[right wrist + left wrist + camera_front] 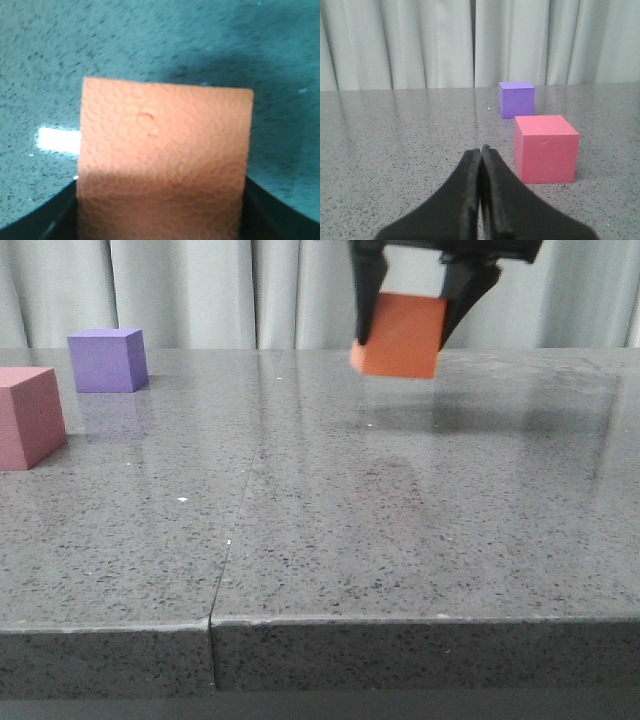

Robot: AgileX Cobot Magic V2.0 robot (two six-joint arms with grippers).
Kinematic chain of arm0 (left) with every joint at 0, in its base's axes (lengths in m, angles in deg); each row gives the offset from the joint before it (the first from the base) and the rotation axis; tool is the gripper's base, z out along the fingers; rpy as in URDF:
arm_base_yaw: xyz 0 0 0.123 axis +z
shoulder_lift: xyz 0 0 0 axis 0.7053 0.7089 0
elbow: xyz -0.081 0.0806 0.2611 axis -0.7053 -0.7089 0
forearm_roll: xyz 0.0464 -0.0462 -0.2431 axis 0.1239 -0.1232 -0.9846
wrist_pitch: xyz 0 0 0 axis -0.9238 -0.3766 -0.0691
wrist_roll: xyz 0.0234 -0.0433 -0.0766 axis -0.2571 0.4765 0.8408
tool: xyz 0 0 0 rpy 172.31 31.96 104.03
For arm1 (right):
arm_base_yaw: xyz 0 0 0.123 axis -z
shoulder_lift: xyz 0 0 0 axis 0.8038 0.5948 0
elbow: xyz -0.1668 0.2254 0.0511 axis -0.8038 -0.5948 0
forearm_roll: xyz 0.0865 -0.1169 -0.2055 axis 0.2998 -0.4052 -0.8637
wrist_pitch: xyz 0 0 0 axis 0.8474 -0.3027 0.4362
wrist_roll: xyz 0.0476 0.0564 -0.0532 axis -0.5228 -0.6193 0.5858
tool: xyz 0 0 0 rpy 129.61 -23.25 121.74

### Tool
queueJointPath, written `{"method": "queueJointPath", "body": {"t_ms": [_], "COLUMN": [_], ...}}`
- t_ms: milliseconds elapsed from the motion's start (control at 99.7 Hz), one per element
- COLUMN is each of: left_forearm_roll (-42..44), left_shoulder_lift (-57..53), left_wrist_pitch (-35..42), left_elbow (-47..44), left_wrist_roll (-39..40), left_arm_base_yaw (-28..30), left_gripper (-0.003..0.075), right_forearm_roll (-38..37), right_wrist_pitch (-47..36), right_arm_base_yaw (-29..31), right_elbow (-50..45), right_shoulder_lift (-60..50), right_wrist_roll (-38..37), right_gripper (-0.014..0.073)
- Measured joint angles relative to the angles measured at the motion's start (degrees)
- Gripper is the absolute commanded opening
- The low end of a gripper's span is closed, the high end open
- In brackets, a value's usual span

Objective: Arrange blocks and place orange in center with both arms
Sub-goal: 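Carry the orange cube with the right gripper toward the table middle and lower it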

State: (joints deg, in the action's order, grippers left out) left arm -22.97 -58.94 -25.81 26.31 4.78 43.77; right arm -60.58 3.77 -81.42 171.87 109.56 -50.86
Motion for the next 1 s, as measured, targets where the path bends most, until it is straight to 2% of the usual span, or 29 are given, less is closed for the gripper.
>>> {"method": "queueJointPath", "body": {"t_ms": [191, 522, 612, 783, 833, 1003], "left_forearm_roll": [0.0, 0.0, 0.0, 0.0, 0.0, 0.0], "left_shoulder_lift": [0.0, 0.0, 0.0, 0.0, 0.0, 0.0], "left_wrist_pitch": [0.0, 0.0, 0.0, 0.0, 0.0, 0.0], "left_elbow": [0.0, 0.0, 0.0, 0.0, 0.0, 0.0], "left_wrist_roll": [0.0, 0.0, 0.0, 0.0, 0.0, 0.0], "left_arm_base_yaw": [0.0, 0.0, 0.0, 0.0, 0.0, 0.0], "left_gripper": [-0.0020, -0.0020, -0.0020, -0.0020, -0.0020, -0.0020], "right_forearm_roll": [2.1, 4.2, 4.3, 4.4, 4.4, 4.6], "right_wrist_pitch": [0.0, -1.9, -1.9, -1.9, -1.9, -1.9], "right_arm_base_yaw": [-3.9, -4.2, -4.2, -4.2, -4.2, -4.2], "right_elbow": [3.0, 4.2, 4.2, 4.3, 4.3, 4.3], "right_shoulder_lift": [4.3, 6.8, 6.8, 6.8, 6.8, 6.8], "right_wrist_roll": [-2.0, -2.0, -2.0, -2.3, -2.3, -2.3], "right_gripper": [0.0320, 0.0325, 0.0390, 0.0618, 0.0640, 0.0633]}}
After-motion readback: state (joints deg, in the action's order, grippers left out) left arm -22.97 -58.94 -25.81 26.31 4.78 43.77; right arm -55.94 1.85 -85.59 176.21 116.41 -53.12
